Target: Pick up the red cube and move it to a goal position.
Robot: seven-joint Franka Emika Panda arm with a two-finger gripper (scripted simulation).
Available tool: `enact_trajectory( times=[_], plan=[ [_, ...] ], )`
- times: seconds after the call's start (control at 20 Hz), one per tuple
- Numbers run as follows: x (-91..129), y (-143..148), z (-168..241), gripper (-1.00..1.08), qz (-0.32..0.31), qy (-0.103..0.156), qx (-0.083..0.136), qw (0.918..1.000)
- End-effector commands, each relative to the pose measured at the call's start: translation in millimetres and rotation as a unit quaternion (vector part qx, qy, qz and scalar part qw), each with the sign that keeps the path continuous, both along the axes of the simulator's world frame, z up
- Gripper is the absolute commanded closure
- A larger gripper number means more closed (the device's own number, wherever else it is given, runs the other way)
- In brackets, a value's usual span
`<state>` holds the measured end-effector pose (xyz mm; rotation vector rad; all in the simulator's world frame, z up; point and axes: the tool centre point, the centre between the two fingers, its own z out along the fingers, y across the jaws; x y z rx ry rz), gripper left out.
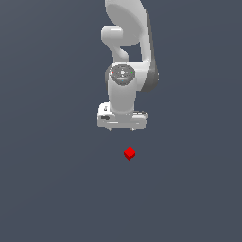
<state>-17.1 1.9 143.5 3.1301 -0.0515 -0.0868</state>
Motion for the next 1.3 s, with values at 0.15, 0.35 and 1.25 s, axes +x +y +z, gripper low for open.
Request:
enact_trajectory(
  times=[0.15, 0.35, 1.25],
  plan=[
    [1, 0, -1, -0.92, 0.003, 0.0, 0.0, 1.0],
    [3, 1, -6, -0.92, 0.018, -0.001, 0.001, 0.9998],
    [43, 19, -79, -0.92, 0.233, -0.016, 0.01, 0.9723]
  ],
)
